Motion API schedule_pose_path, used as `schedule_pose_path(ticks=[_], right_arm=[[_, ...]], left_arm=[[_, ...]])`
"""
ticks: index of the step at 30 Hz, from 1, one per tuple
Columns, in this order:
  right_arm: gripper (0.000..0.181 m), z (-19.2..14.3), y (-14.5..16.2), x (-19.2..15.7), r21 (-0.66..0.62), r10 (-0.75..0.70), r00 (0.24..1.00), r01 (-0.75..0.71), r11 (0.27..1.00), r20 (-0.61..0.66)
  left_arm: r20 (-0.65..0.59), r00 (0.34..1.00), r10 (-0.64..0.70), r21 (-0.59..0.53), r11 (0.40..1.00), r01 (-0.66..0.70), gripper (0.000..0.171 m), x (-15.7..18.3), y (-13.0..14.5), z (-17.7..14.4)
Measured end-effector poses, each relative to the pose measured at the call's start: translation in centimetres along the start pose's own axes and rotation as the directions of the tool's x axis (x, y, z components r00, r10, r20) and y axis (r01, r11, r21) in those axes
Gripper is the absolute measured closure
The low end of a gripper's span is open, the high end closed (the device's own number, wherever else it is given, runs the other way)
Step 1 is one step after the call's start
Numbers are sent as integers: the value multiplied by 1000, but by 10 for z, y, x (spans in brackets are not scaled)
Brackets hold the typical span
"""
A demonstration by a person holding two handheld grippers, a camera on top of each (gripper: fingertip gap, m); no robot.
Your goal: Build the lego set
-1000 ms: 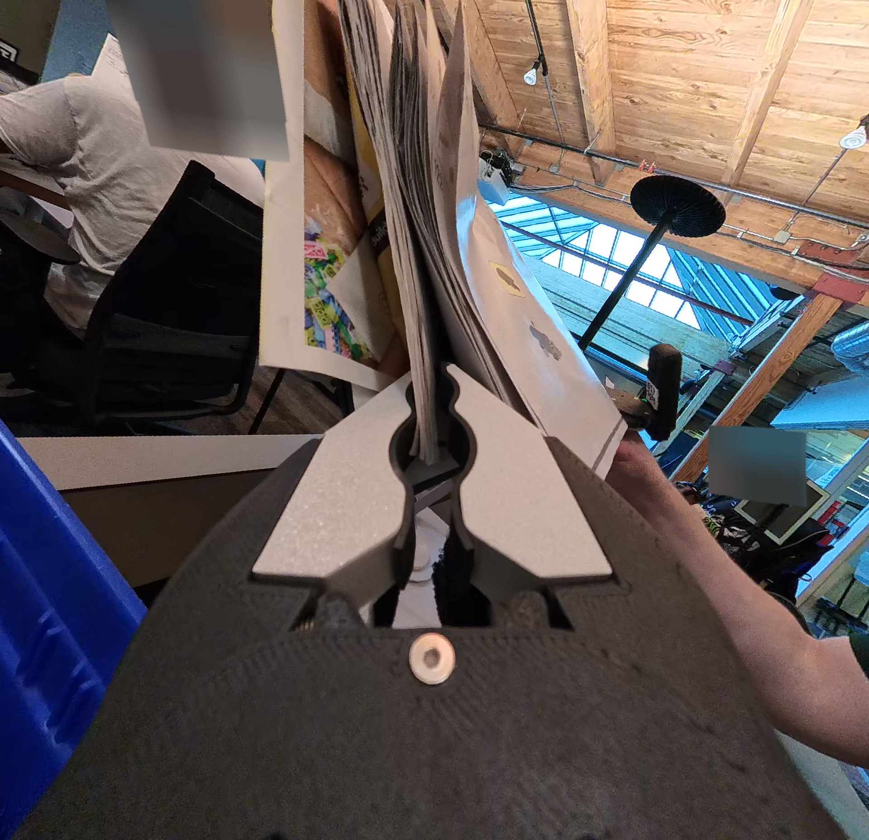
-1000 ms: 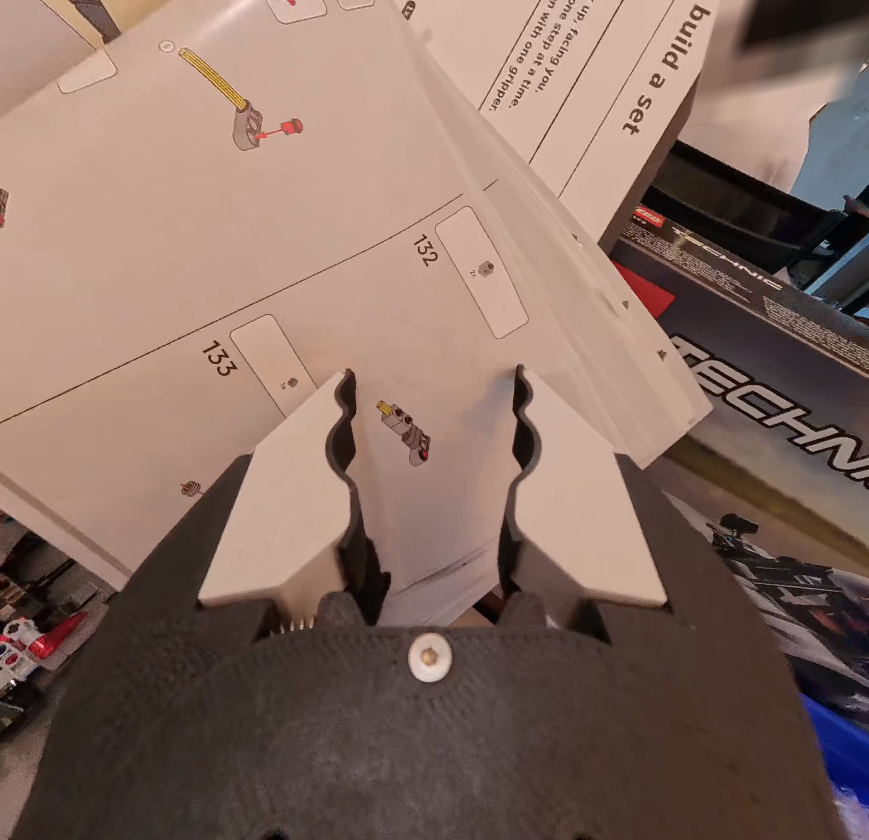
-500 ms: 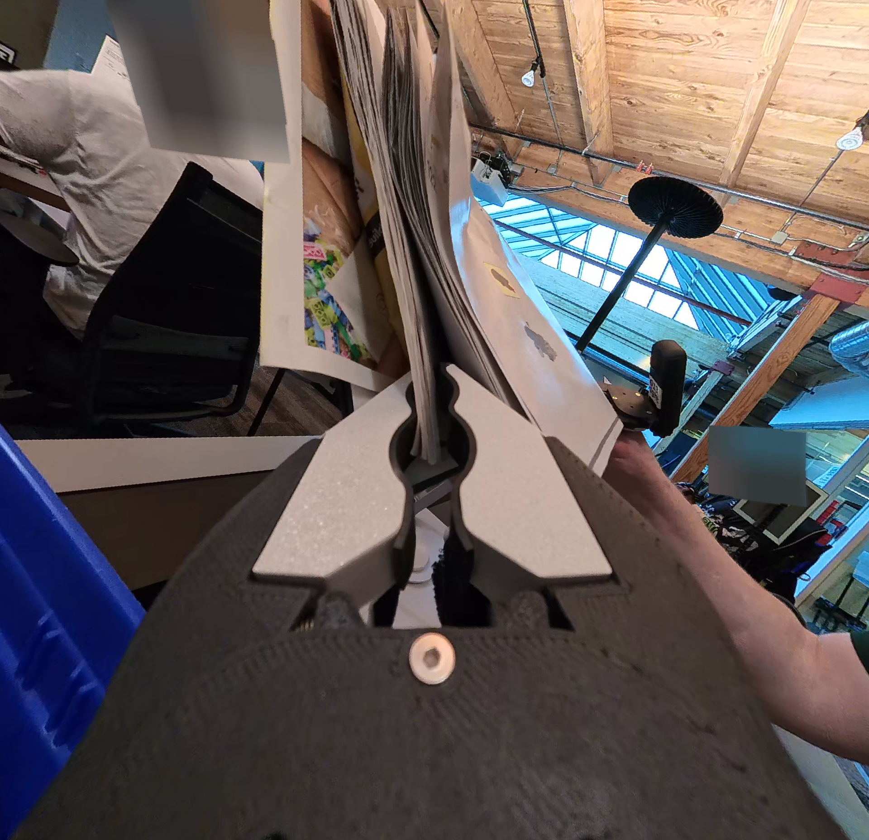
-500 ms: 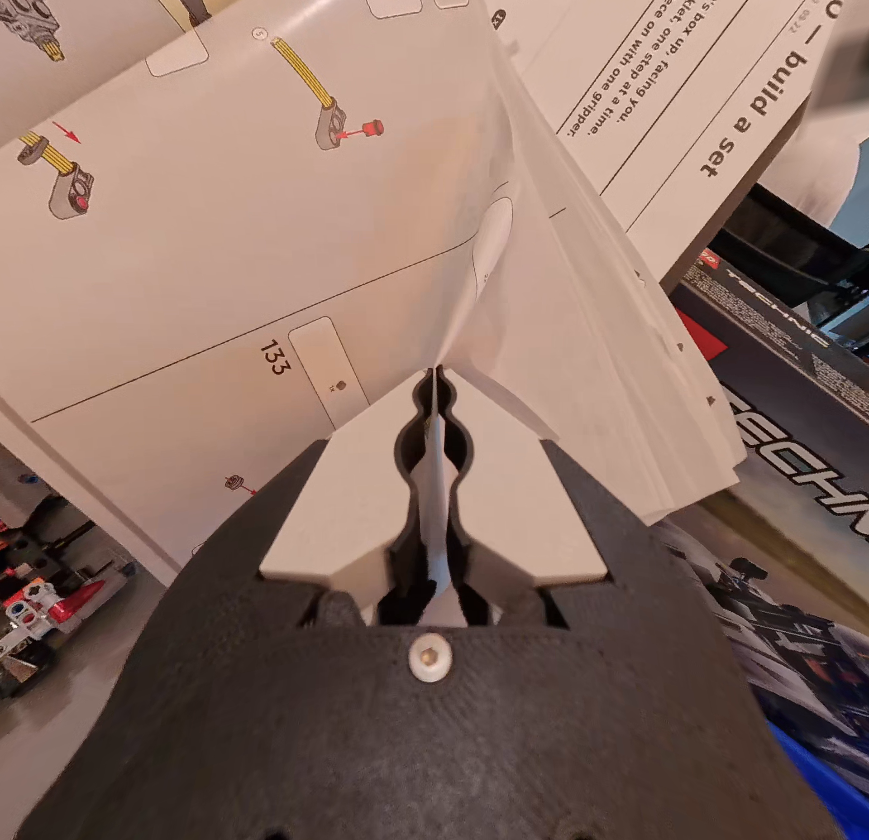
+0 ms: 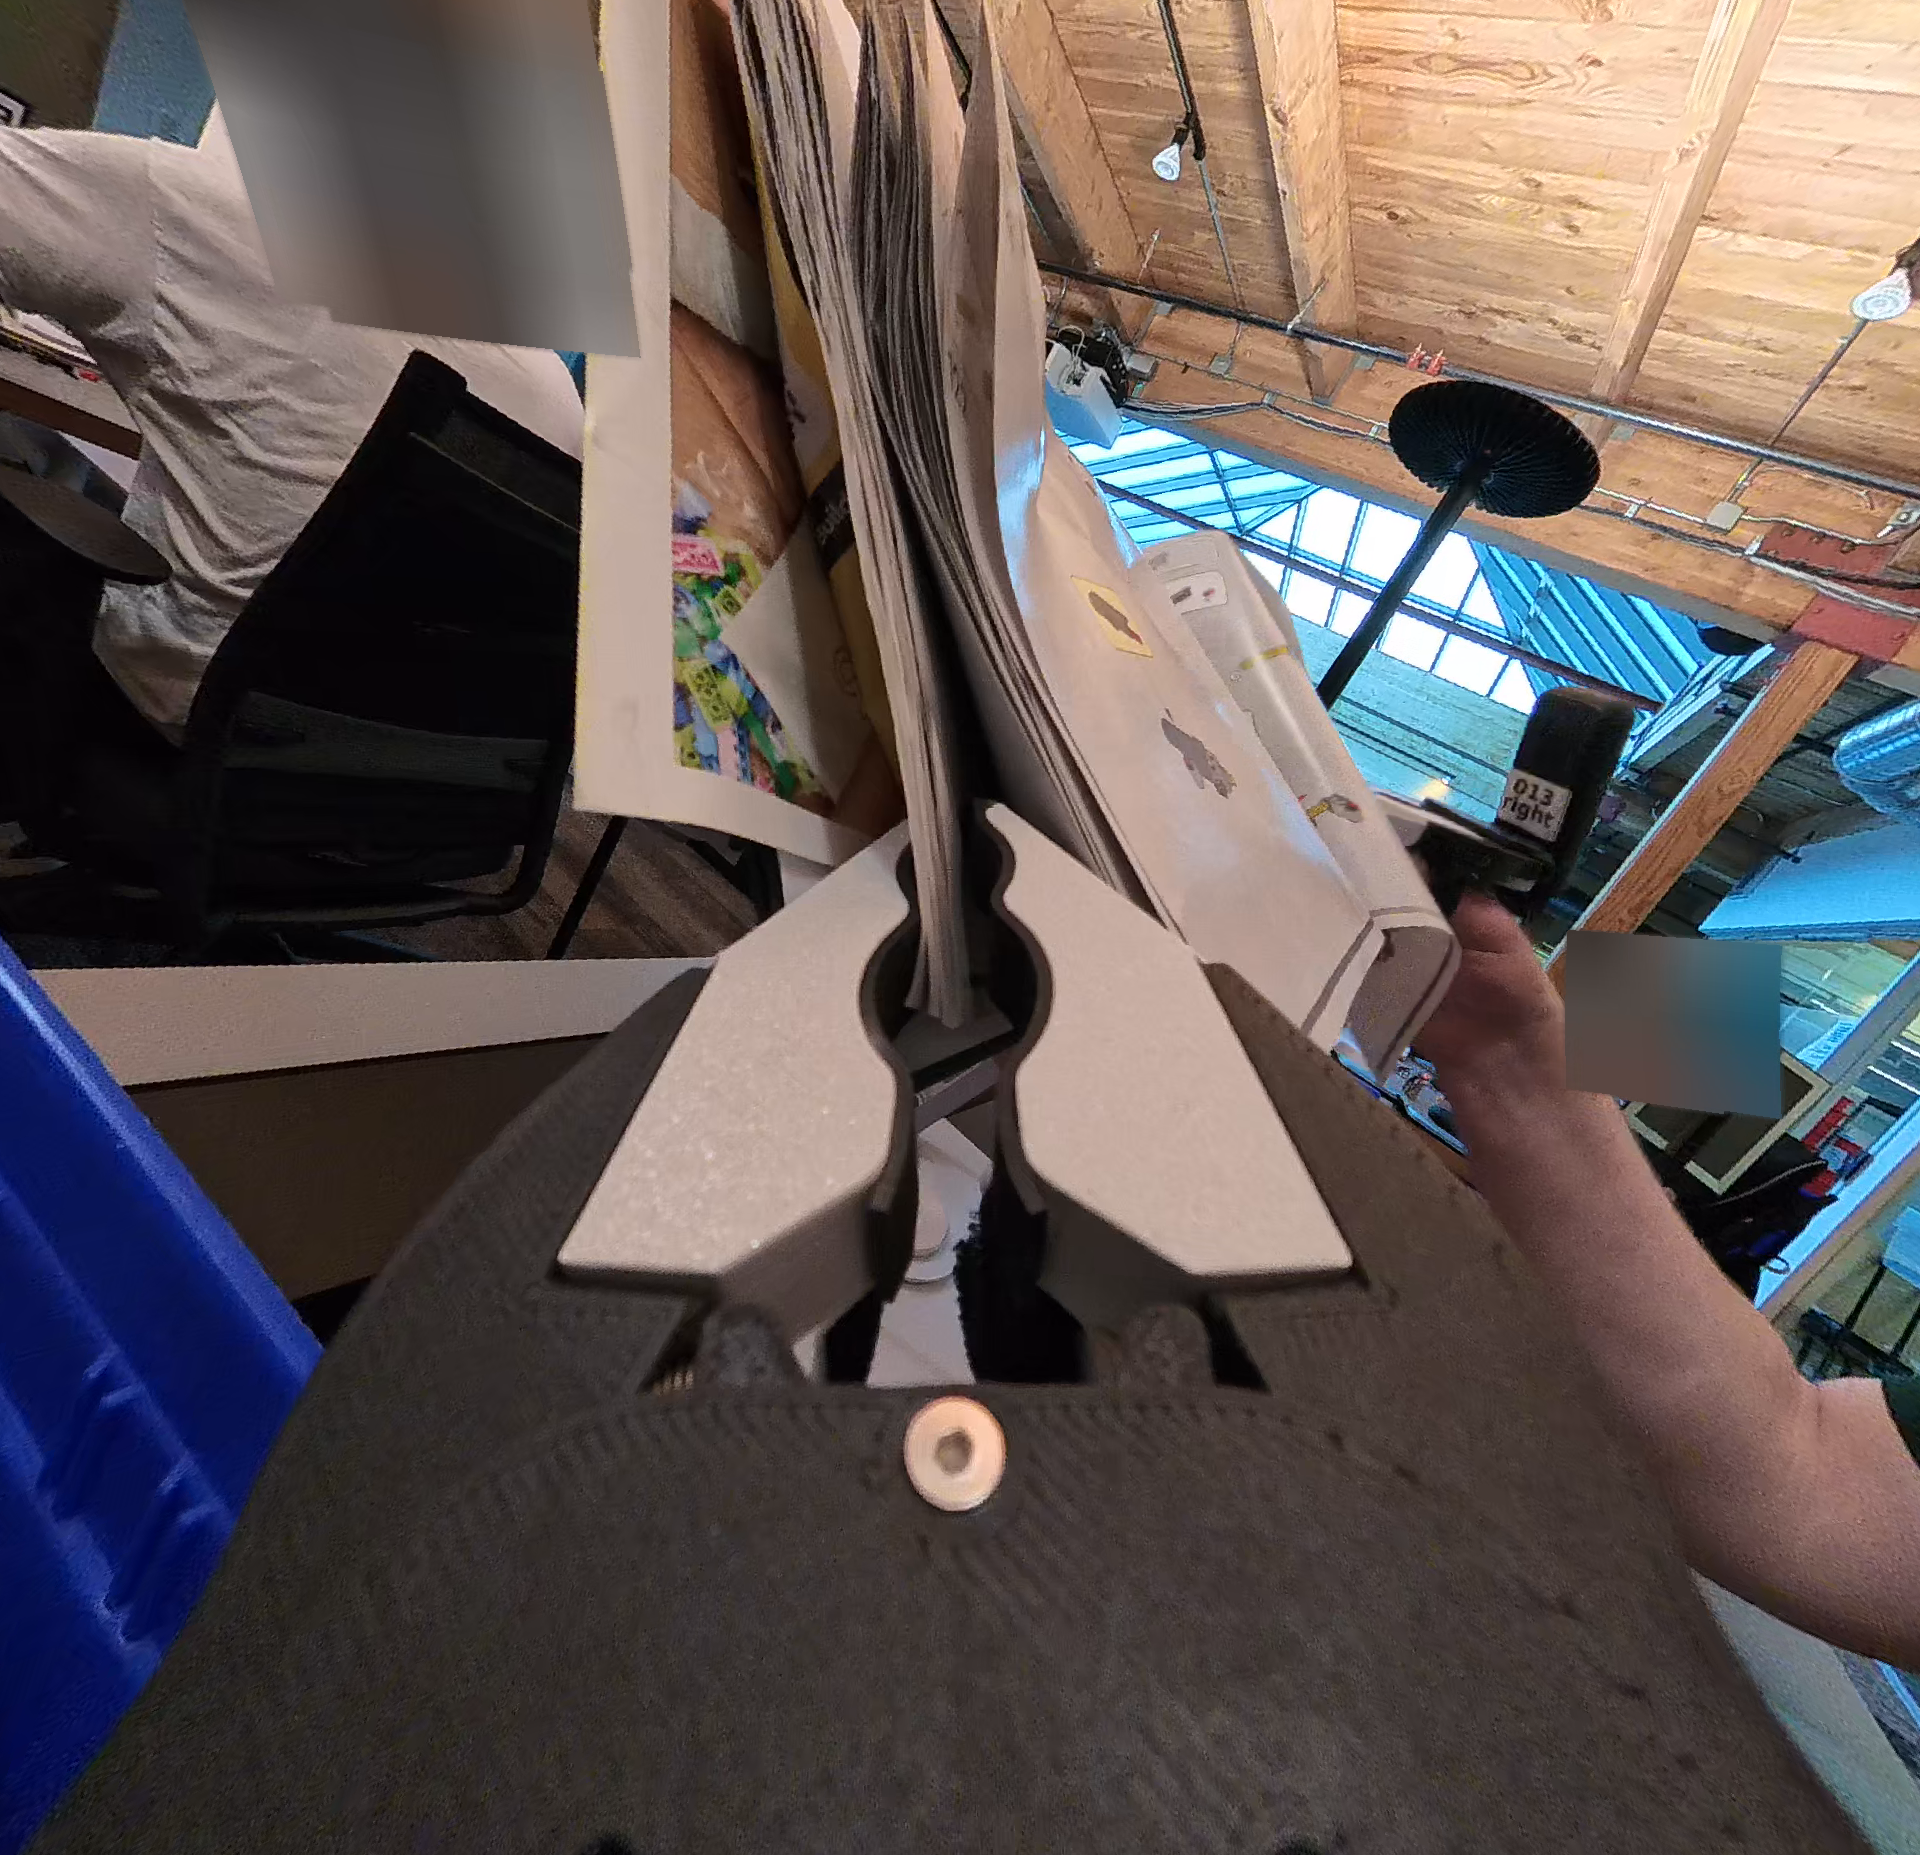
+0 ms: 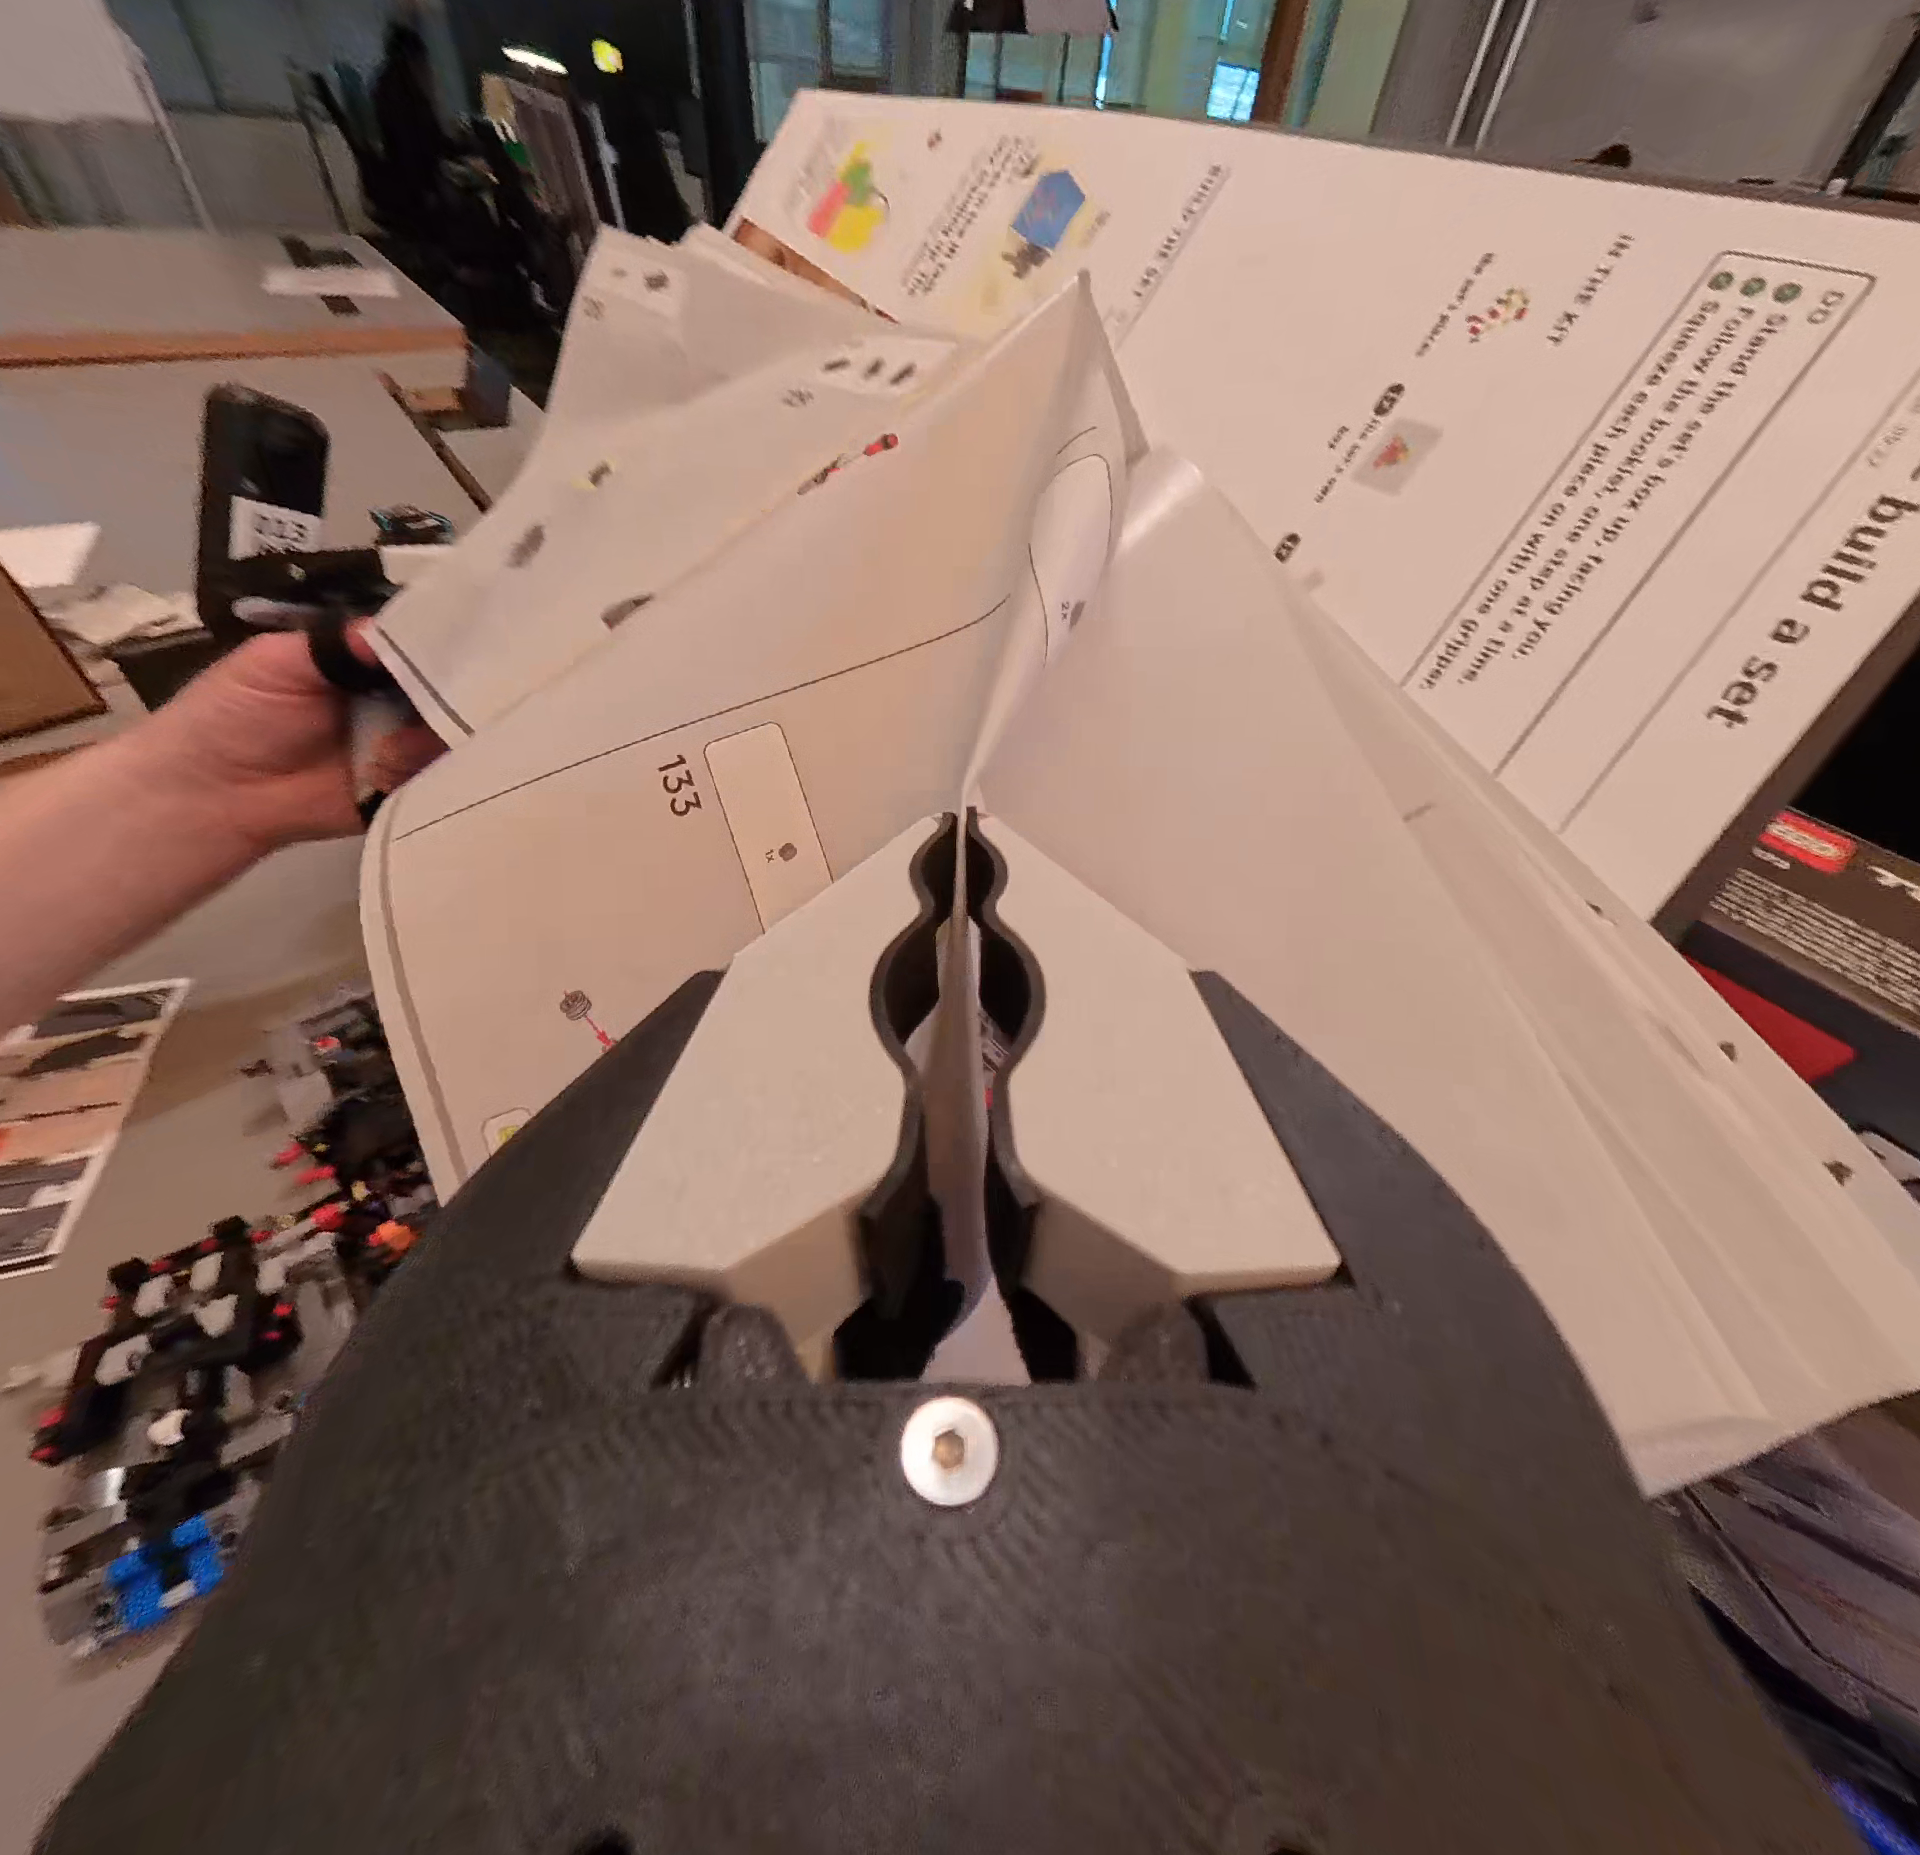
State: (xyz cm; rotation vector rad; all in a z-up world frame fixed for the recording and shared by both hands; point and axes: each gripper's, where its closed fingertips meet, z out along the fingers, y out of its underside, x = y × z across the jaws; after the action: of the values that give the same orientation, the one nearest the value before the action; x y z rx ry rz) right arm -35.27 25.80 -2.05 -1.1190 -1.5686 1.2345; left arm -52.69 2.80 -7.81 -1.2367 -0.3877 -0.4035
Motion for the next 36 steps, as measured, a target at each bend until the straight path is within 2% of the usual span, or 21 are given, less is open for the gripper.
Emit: schedule_pose_path(ticks=[13,31,36], right_arm=[[181,4,-31,-27,67,41,993,-49,997,109],[181,-1,-52,-34,152,74,986,-97,984,147],[181,2,-66,-45,191,102,973,-143,971,207]], left_arm=[[-3,1000,-8,-1,1000,8,170,0,0,0],[-2,1000,-8,-1,1000,8,170,-1,0,0],[-2,1000,-10,1,1000,10,170,-1,0,0]])
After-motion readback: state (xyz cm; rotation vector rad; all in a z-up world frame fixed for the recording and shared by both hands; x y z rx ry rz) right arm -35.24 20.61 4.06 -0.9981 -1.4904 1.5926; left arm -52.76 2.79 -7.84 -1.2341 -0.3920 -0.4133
